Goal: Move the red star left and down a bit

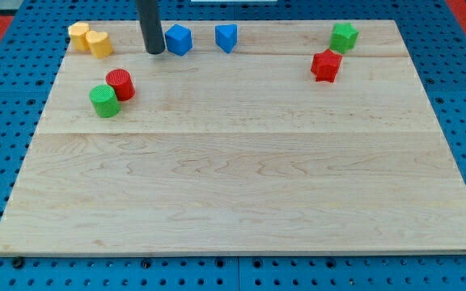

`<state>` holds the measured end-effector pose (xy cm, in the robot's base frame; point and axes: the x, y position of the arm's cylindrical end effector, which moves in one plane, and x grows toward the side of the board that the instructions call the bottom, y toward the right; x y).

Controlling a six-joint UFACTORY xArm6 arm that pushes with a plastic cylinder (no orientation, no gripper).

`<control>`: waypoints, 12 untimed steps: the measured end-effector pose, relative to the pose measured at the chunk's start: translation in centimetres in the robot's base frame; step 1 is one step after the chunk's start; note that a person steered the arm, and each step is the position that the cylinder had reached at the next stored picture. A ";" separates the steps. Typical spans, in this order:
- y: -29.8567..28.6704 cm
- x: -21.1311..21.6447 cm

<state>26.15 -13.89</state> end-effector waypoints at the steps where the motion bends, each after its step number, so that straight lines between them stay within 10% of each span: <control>1: 0.2 -1.6; 5: 6.6 13.7; 12: 32.5 12.5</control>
<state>38.70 18.58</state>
